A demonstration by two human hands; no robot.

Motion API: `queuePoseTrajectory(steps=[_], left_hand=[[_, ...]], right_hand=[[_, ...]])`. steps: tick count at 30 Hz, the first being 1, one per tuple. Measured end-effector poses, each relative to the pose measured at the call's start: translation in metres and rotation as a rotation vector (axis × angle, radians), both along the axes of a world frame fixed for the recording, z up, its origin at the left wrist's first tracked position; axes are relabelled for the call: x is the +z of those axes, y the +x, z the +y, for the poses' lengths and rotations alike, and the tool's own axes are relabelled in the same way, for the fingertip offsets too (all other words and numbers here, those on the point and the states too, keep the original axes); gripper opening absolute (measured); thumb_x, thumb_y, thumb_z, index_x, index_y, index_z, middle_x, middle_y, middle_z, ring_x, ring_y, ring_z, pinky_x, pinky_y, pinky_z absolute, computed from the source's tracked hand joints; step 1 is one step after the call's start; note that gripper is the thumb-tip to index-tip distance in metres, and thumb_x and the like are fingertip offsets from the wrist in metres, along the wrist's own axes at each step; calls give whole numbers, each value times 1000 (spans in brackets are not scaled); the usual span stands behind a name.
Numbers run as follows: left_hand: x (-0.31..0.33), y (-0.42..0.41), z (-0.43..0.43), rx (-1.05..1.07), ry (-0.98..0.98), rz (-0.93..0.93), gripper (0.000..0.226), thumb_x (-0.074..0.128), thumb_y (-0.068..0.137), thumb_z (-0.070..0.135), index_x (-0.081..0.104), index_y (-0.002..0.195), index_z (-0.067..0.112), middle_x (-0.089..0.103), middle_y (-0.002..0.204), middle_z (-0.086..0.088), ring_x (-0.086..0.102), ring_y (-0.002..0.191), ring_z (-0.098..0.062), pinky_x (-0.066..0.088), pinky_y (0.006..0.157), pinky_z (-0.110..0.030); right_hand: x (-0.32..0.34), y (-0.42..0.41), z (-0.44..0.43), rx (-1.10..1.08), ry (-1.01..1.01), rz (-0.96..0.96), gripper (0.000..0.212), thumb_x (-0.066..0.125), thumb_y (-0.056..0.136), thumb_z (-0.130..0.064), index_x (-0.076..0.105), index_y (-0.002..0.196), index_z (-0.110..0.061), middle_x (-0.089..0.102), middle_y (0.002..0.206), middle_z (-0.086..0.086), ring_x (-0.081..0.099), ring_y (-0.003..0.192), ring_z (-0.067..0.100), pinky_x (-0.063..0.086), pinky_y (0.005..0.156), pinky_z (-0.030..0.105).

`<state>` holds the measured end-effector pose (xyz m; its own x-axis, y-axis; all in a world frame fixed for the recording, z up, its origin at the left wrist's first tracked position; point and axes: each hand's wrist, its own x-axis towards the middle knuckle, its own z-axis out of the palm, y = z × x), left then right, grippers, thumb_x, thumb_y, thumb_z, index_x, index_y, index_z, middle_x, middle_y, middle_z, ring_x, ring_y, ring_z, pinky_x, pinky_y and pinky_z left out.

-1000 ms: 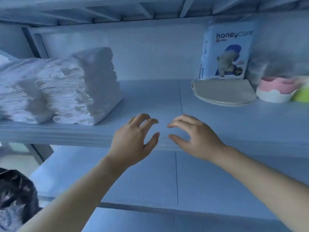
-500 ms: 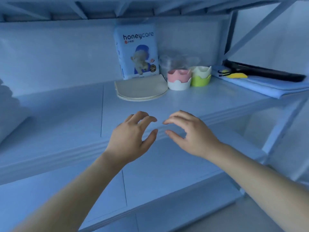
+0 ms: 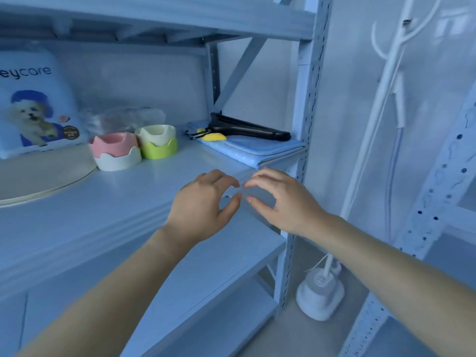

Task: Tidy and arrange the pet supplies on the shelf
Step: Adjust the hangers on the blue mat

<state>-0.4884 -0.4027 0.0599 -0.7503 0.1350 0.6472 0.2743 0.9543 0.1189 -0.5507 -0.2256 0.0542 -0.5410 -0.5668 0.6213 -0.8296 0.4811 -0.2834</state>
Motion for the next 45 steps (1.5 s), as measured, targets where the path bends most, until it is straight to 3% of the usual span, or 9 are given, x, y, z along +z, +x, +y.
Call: queuePoseTrajectory(steps=[6, 14, 20, 25, 29, 32, 38, 42, 45], left_hand=[[1, -73, 53, -4, 7, -21, 24, 55, 88, 36, 64, 107, 24, 63, 104, 5, 59, 94, -20, 44, 65, -29], [-6, -148, 64, 26, -4, -61, 23, 55, 87, 36, 63, 106, 27, 62, 103, 9, 59, 93, -15, 39, 61, -24], [-3, -211, 51, 34, 7, -55, 24, 54, 87, 34, 64, 106, 24, 62, 103, 7, 59, 95, -18, 40, 62, -24], [1, -256, 43, 47, -11, -79, 27, 53, 88, 38, 62, 108, 23, 61, 108, 5, 57, 98, -18, 42, 62, -27], [-5, -277, 40, 79, -13, -130, 31, 47, 89, 45, 61, 108, 26, 59, 108, 8, 54, 98, -14, 40, 62, -25], [-8, -287, 41, 87, -18, -176, 33, 44, 89, 49, 60, 109, 28, 56, 109, 10, 53, 101, -12, 43, 67, -26], [-11, -291, 45, 130, 7, -307, 41, 47, 89, 50, 54, 125, 30, 51, 126, 7, 50, 115, -14, 46, 91, -35], [-6, -287, 50, 164, -4, -337, 47, 56, 83, 52, 54, 124, 31, 55, 121, 11, 53, 110, -12, 45, 92, -32], [-5, -285, 55, 195, -10, -336, 52, 64, 76, 51, 55, 124, 32, 56, 119, 11, 53, 108, -8, 42, 91, -23]], right_hand=[[5, -72, 53, -17, -13, -10, 22, 61, 87, -28, 64, 107, -20, 59, 107, -8, 55, 102, 11, 47, 83, 32], [-9, -154, 61, -31, -26, -58, 23, 58, 88, -28, 62, 110, -21, 58, 107, -9, 55, 101, 10, 50, 78, 38], [-11, -214, 57, -44, 10, -65, 22, 60, 87, -24, 63, 109, -18, 58, 106, -6, 54, 100, 10, 38, 75, 21], [-8, -260, 59, -42, 12, -44, 25, 63, 87, -26, 63, 110, -17, 58, 111, -4, 56, 102, 14, 48, 80, 32], [-17, -286, 57, 6, 35, -110, 40, 64, 85, -37, 59, 120, -19, 54, 126, -5, 53, 112, 11, 44, 91, 26], [-26, -301, 57, 59, 100, -194, 55, 66, 80, -45, 53, 129, -24, 45, 141, -7, 43, 126, 7, 33, 103, 22], [-25, -327, 55, 149, 155, -186, 61, 70, 78, -43, 49, 133, -27, 38, 145, -14, 36, 131, 3, 29, 104, 19], [-26, -342, 51, 223, 222, -162, 59, 67, 81, -43, 48, 134, -28, 38, 145, -13, 35, 132, 4, 23, 98, 11], [-27, -349, 49, 298, 220, -137, 56, 66, 82, -40, 50, 133, -24, 42, 144, -8, 39, 131, 9, 28, 104, 21]])
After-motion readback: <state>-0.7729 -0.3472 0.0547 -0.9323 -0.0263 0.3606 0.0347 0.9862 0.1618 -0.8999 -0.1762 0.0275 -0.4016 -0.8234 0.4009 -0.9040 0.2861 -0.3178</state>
